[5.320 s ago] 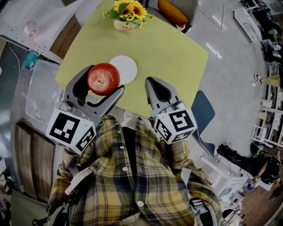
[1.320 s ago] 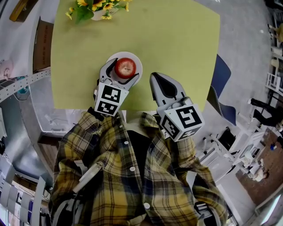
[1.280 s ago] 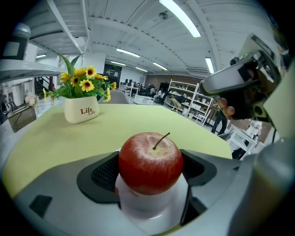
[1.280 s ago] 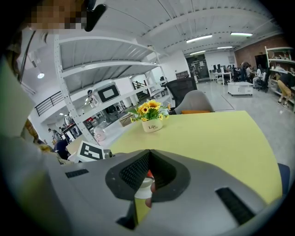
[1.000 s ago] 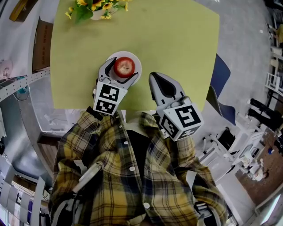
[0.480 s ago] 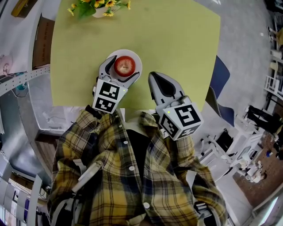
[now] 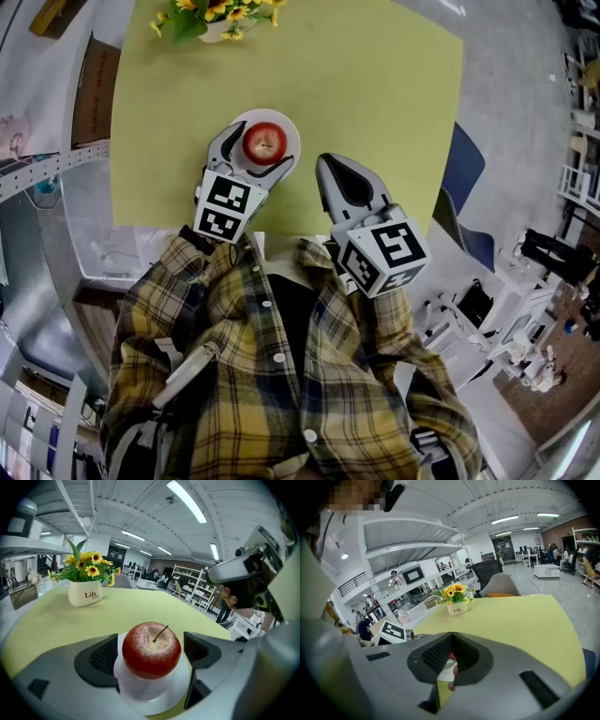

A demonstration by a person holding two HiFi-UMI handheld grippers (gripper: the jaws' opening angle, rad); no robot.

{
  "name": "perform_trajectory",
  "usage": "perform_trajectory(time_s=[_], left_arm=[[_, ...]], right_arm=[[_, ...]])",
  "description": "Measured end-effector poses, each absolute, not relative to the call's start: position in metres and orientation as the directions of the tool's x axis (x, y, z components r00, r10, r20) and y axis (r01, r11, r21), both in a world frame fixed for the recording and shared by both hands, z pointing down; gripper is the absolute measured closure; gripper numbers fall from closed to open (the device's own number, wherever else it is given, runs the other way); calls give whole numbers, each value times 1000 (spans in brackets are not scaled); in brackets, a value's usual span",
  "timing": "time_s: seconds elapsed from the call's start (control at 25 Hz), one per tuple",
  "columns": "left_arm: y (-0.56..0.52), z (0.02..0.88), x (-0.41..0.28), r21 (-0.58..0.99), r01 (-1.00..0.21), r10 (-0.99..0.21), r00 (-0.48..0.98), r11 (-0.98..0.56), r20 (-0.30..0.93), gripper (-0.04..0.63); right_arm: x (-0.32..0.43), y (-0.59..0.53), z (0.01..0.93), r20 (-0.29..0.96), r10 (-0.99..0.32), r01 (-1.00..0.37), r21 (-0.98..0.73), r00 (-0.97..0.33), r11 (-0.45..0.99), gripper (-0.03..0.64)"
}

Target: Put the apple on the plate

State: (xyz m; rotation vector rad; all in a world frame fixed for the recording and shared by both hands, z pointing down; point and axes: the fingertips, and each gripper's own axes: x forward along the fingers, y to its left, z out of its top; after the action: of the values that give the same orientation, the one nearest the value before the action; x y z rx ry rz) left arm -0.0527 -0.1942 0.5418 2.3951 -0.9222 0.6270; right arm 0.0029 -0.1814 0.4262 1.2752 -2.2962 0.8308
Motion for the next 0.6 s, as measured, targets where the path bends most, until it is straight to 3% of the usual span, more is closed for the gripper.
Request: perform_trajectory(time_s=[0.6], left_arm=[[-197, 473, -67, 317, -730, -561, 674, -606, 480, 172]], right_arm=[[-5, -190, 391, 521, -654, -834, -292, -549, 468, 620]])
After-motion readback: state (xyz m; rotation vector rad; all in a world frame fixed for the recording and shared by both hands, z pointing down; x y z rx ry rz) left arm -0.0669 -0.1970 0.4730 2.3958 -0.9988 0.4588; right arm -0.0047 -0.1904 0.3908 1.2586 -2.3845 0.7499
